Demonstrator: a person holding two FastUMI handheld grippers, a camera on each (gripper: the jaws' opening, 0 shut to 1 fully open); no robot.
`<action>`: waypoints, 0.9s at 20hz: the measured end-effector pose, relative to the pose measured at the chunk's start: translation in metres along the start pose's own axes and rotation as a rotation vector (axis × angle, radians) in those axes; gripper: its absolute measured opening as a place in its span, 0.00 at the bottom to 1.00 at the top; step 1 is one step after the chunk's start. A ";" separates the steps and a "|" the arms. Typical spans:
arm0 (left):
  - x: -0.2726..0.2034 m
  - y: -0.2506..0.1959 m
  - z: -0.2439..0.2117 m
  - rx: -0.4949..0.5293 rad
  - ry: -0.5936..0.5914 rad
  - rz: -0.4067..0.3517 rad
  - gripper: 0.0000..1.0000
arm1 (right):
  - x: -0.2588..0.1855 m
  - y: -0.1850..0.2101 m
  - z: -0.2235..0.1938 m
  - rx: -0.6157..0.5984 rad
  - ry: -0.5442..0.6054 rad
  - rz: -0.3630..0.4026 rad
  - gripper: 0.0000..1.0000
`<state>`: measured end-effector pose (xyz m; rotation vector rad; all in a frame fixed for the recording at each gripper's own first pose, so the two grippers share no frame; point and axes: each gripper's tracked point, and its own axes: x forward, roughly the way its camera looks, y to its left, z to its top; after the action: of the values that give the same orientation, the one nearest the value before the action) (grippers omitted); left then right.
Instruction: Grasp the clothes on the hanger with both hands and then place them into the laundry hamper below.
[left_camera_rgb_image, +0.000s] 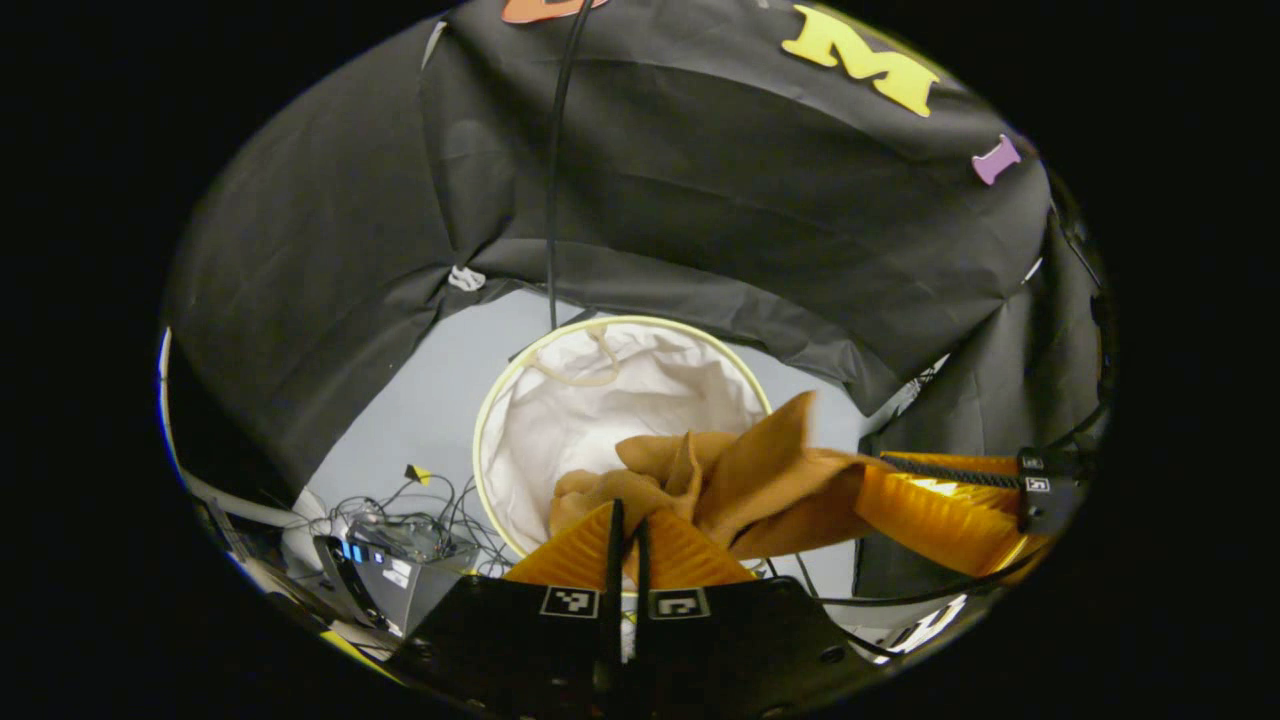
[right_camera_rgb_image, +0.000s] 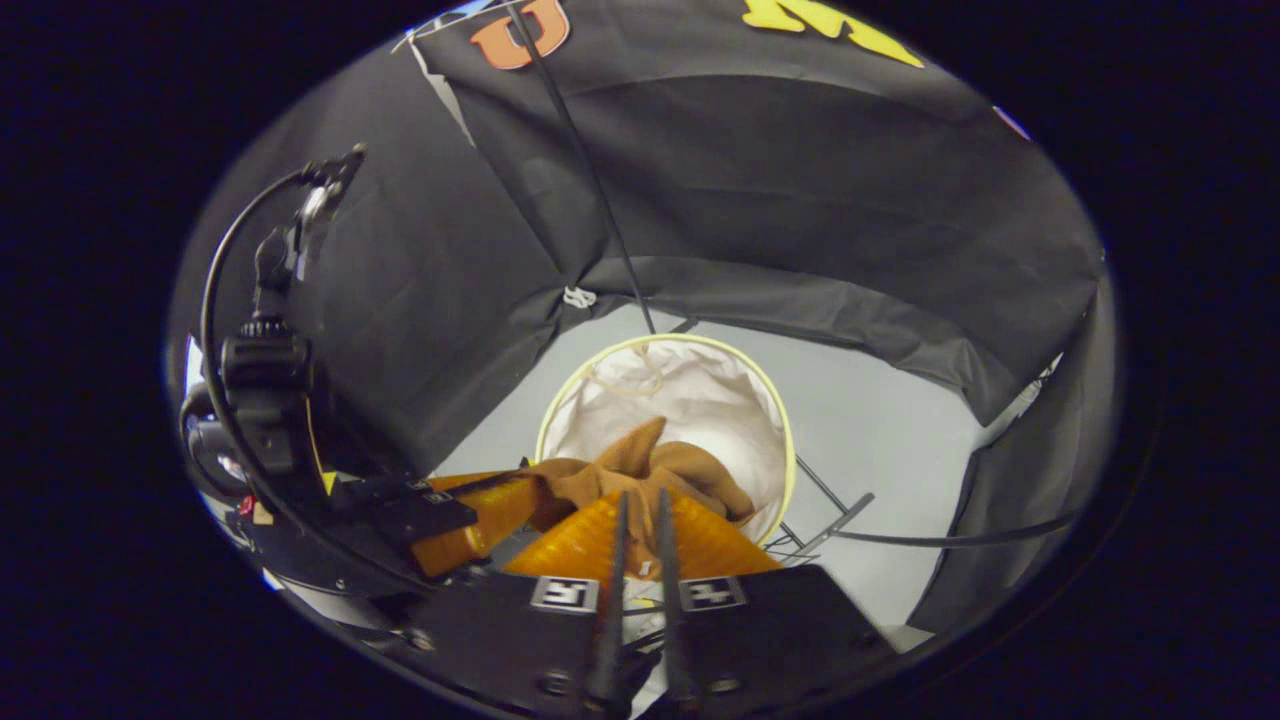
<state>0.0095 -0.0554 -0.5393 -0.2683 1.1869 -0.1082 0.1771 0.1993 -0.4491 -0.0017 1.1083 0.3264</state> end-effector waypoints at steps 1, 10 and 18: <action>-0.003 -0.010 0.004 -0.003 -0.010 -0.020 0.24 | 0.000 -0.003 0.001 0.006 -0.009 -0.013 0.36; -0.026 0.019 0.003 0.006 -0.073 0.080 1.00 | -0.019 -0.028 -0.004 -0.031 -0.077 -0.104 0.77; -0.062 0.017 0.003 0.049 -0.145 0.074 0.97 | -0.045 -0.015 -0.011 0.037 -0.154 -0.099 0.76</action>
<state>-0.0120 -0.0252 -0.4869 -0.1856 1.0475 -0.0517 0.1534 0.1716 -0.4174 0.0012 0.9584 0.2136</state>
